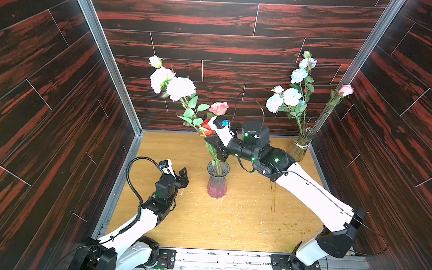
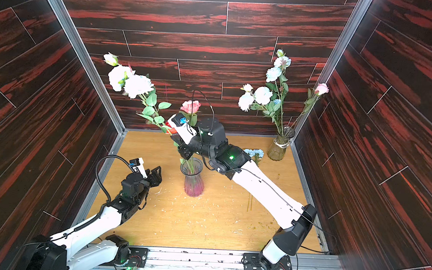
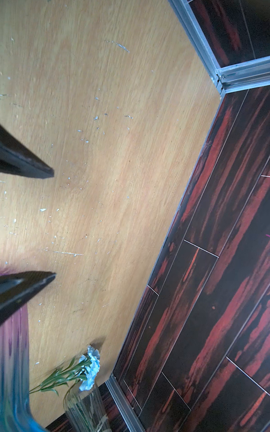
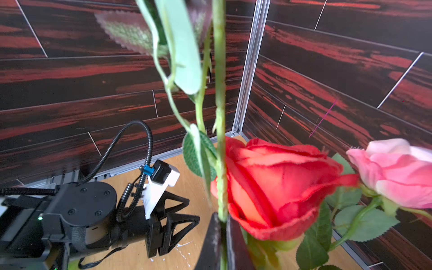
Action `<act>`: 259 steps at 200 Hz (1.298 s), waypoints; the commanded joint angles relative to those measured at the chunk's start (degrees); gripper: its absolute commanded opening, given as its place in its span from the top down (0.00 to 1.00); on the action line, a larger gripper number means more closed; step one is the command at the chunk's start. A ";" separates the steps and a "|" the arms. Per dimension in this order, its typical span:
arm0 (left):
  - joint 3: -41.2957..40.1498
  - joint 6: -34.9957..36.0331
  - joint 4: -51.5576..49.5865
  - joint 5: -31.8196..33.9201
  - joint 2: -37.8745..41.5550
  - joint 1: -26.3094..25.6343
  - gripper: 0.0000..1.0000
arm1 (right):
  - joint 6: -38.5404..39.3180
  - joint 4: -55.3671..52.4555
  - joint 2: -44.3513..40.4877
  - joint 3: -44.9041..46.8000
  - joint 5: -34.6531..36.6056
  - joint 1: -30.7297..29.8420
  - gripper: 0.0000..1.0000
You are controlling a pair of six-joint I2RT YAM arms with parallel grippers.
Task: Pick out blue flowers from the vase
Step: Pick up the flower from the vase.
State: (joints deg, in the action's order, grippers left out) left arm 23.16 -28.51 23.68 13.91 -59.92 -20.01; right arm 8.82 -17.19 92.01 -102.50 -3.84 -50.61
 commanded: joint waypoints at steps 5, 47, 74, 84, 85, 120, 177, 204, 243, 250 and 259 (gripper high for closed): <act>1.98 0.41 0.66 -0.60 -0.28 0.26 0.35 | -1.36 2.42 -0.54 3.71 1.83 -0.45 1.00; 3.80 0.72 0.41 -8.88 0.87 0.24 0.33 | -4.15 8.27 -1.36 12.89 3.16 0.07 1.00; 6.05 -0.33 1.41 -18.59 3.25 0.18 0.33 | -4.56 8.67 -1.80 14.03 2.87 0.06 1.00; 6.64 -1.61 2.01 -20.87 4.98 0.22 0.32 | -4.67 8.95 -2.38 14.61 2.69 0.07 1.00; 6.73 -1.71 2.04 -21.08 5.12 0.18 0.32 | -4.68 9.07 -2.46 14.70 2.65 0.07 1.00; 11.53 -4.11 -0.38 -26.57 11.21 0.06 0.32 | -5.29 11.58 -4.45 17.87 2.10 0.07 0.99; 14.48 -5.20 1.15 -31.22 8.75 -0.64 0.31 | -3.98 11.20 -5.57 14.67 1.59 0.10 0.99; 11.83 -3.14 0.48 -28.06 7.65 -0.73 0.32 | -2.20 8.33 -5.95 9.51 1.97 0.12 1.00; 7.87 -0.40 -1.45 -21.91 8.81 -0.73 0.31 | -1.70 4.26 -7.49 2.62 3.75 0.15 1.00; 7.42 -0.45 -1.18 -21.58 9.02 -0.73 0.32 | -1.70 3.39 -7.86 1.55 4.28 0.11 1.00; 6.81 -0.40 -0.64 -20.93 9.27 -0.73 0.32 | -1.70 2.45 -8.34 0.39 5.22 0.16 1.00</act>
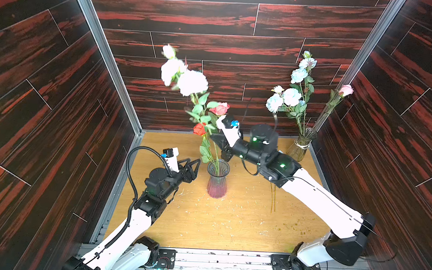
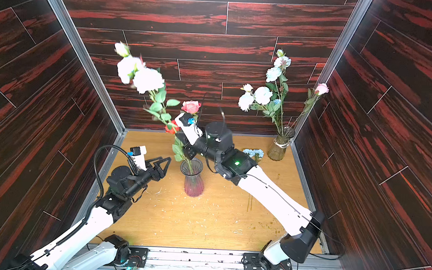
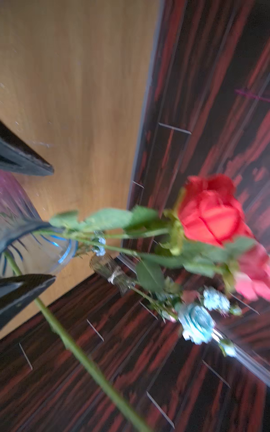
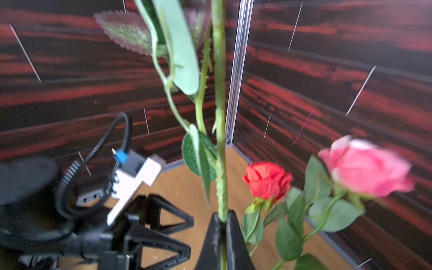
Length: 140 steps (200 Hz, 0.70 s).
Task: Pick out blue flowers from the vase
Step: Pick up the flower from the vase, then place the flower at the center of the board.
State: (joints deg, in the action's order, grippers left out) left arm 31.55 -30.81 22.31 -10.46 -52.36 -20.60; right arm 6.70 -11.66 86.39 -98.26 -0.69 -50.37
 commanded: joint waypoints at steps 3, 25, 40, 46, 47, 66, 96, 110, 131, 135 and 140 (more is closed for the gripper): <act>-1.72 1.89 0.98 3.75 1.72 -0.14 0.32 | 0.42 -3.41 -2.92 -4.22 2.42 -0.08 1.00; -3.60 2.49 1.81 7.02 1.65 -0.14 0.32 | 0.42 -5.87 -4.54 -6.76 4.80 -0.02 1.00; -4.90 1.90 2.00 10.27 1.40 -0.14 0.32 | 0.55 -7.32 -6.01 -8.17 6.18 0.01 1.00; -5.57 1.46 2.65 11.53 1.23 -0.14 0.32 | 0.56 -7.99 -6.51 -8.92 6.71 0.01 1.00; -5.64 1.41 2.74 11.65 1.17 -0.14 0.32 | 0.54 -8.09 -6.59 -9.03 6.78 0.01 1.00; -6.00 1.28 3.45 12.35 0.39 -0.14 0.32 | 0.86 -10.56 -7.54 -11.76 8.65 0.10 1.00; -5.87 1.44 4.06 12.19 -1.52 -0.14 0.32 | 1.53 -14.35 -9.17 -14.76 12.79 0.17 1.00; -5.90 1.69 4.30 12.56 -2.35 -0.14 0.32 | 1.65 -15.37 -10.45 -14.77 15.42 0.35 1.00; -5.80 1.79 4.57 12.66 -3.60 -0.14 0.32 | 1.70 -16.57 -12.41 -13.32 19.77 0.60 1.00; -5.80 1.87 4.59 12.69 -3.77 -0.14 0.32 | 1.59 -16.58 -12.83 -12.71 20.46 0.70 1.00; -5.80 1.85 4.67 12.73 -4.09 -0.14 0.32 | 1.36 -16.66 -13.42 -11.79 21.26 0.78 1.00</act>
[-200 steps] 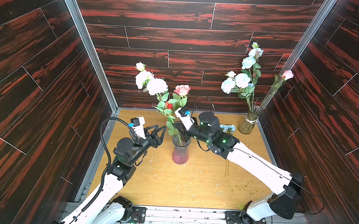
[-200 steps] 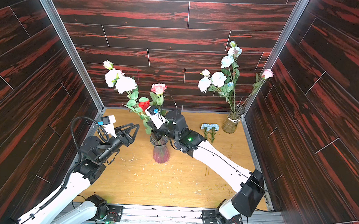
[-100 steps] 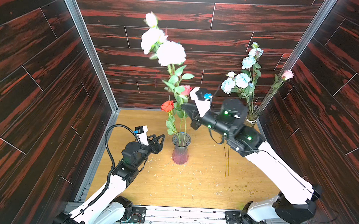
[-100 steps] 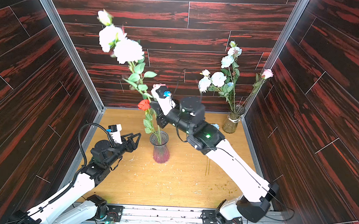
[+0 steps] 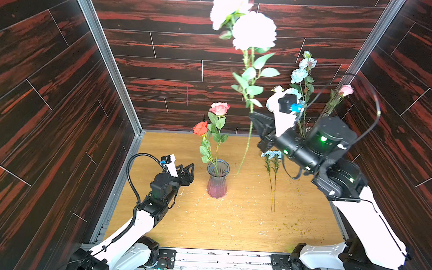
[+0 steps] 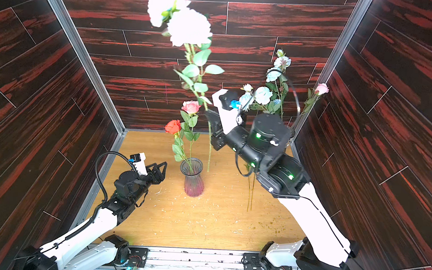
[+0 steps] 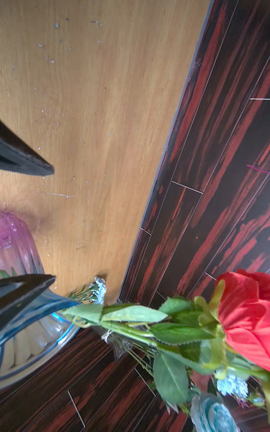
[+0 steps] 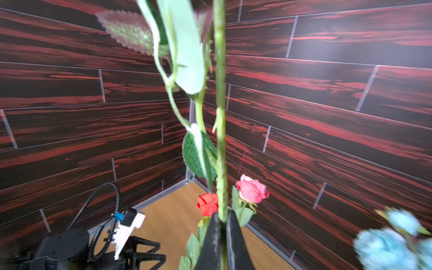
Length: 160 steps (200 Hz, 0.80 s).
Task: Pick out blue flowers from the vase
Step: Place the flower at the center of the board.
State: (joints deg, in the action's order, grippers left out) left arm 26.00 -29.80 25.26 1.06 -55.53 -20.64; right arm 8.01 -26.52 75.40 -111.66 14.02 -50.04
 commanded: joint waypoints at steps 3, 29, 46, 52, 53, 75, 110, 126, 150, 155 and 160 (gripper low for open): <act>-0.25 0.88 1.73 1.27 -1.04 -0.10 0.31 | -0.13 -1.79 -2.91 2.17 6.96 0.53 1.00; -0.18 1.09 1.81 1.49 -2.09 -0.10 0.32 | -3.19 -2.31 -6.47 9.02 9.35 2.52 1.00; -0.22 1.32 1.82 1.61 -2.51 -0.09 0.32 | -6.64 -4.73 -7.62 12.46 9.25 6.14 1.00; -0.16 1.35 1.77 1.60 -2.72 -0.07 0.32 | -7.75 -6.06 -7.63 13.21 9.27 7.62 1.00; -0.12 1.34 1.79 1.59 -2.73 -0.09 0.32 | -7.97 -6.25 -7.63 13.39 9.31 7.83 1.00; -0.07 1.65 1.68 1.88 -3.08 -0.10 0.32 | -11.32 -10.57 -6.76 16.06 11.07 11.50 1.00; 0.10 2.03 1.46 1.91 -3.92 -0.10 0.32 | -15.27 -14.26 -2.87 20.46 8.41 15.12 1.00; 0.19 2.27 1.30 1.99 -4.30 -0.03 0.32 | -16.97 -13.84 -1.50 22.81 5.26 17.62 1.00; 0.43 2.64 0.95 1.94 -4.66 -0.10 0.32 | -19.41 -12.36 0.05 26.45 -0.20 21.94 1.00; 0.58 2.68 0.77 1.95 -4.74 -0.10 0.32 | -19.83 -12.16 0.37 27.15 -1.14 22.76 1.00; 0.66 2.83 0.63 1.86 -4.76 -0.10 0.32 | -20.09 -12.00 0.94 27.75 -2.11 23.60 1.00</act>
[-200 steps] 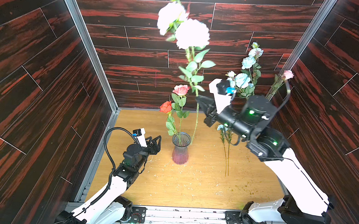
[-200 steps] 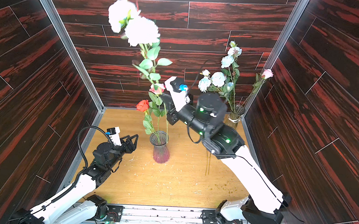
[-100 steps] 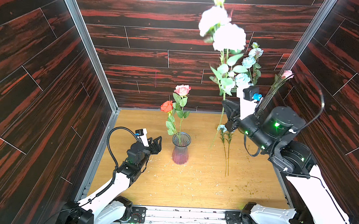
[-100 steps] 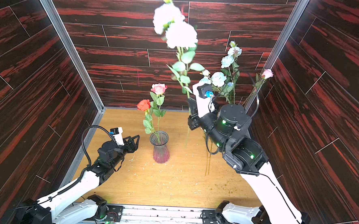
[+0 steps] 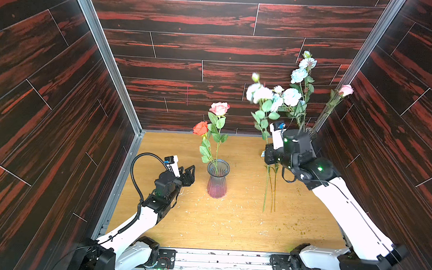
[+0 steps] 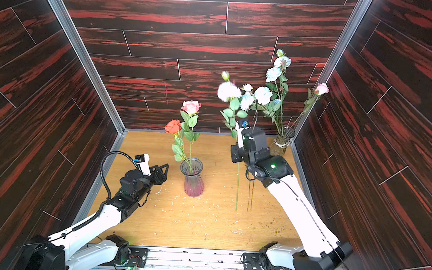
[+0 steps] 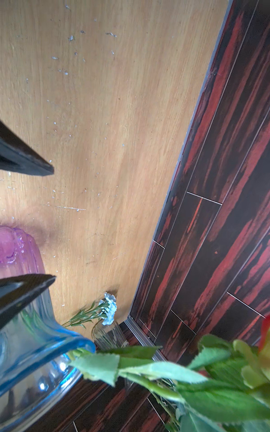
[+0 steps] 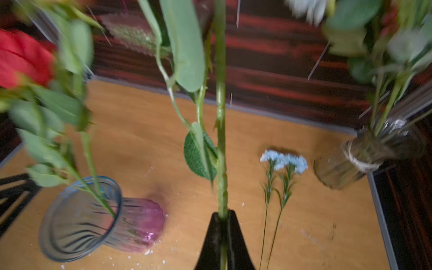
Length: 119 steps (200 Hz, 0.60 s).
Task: Pick out blue flowers from the vase
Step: Place the flower at the center of the board.
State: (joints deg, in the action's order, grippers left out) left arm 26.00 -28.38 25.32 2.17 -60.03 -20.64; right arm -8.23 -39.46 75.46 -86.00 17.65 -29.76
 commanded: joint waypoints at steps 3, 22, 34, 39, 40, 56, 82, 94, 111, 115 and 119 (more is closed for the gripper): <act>0.71 1.44 0.47 0.73 -0.34 -0.10 0.32 | -4.01 0.96 1.10 2.53 -6.15 3.73 1.00; 1.05 1.66 0.18 0.47 -0.82 -0.09 0.32 | -4.63 1.99 2.89 5.13 -8.43 5.52 1.00; 1.23 1.64 0.21 0.39 -1.18 -0.07 0.32 | -5.07 3.18 4.04 7.23 -9.07 6.54 1.00; 1.24 1.58 0.22 0.35 -1.36 -0.10 0.32 | -5.15 3.64 4.55 7.99 -9.25 6.96 1.00; 1.29 1.58 0.19 0.32 -1.38 -0.10 0.32 | -5.14 3.71 4.62 8.10 -9.32 7.02 1.00; 1.34 1.67 0.26 0.12 -1.58 -0.05 0.32 | -5.24 4.94 6.50 10.14 -10.82 8.48 1.00; 1.47 1.71 0.21 0.40 -1.80 -0.08 0.32 | -4.97 6.73 10.56 12.15 -13.10 10.62 1.00; 1.51 1.71 0.26 0.37 -1.91 -0.09 0.32 | -4.44 7.02 12.91 12.39 -13.34 10.94 1.00; 1.51 1.69 0.21 0.40 -1.94 -0.10 0.32 | -3.97 7.21 16.26 12.51 -13.34 11.13 1.00; 1.51 1.66 0.17 0.38 -1.99 -0.09 0.32 | -3.90 7.33 17.06 12.52 -13.34 11.17 1.00; 1.51 1.69 0.22 0.43 -1.96 -0.10 0.32 | -3.88 7.42 17.79 12.52 -13.34 11.21 1.00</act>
State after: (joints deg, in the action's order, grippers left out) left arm 26.04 -27.79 25.17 2.15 -61.84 -20.64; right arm -12.47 -34.02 89.78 -73.91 6.00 -18.68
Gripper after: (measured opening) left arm 0.679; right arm 0.062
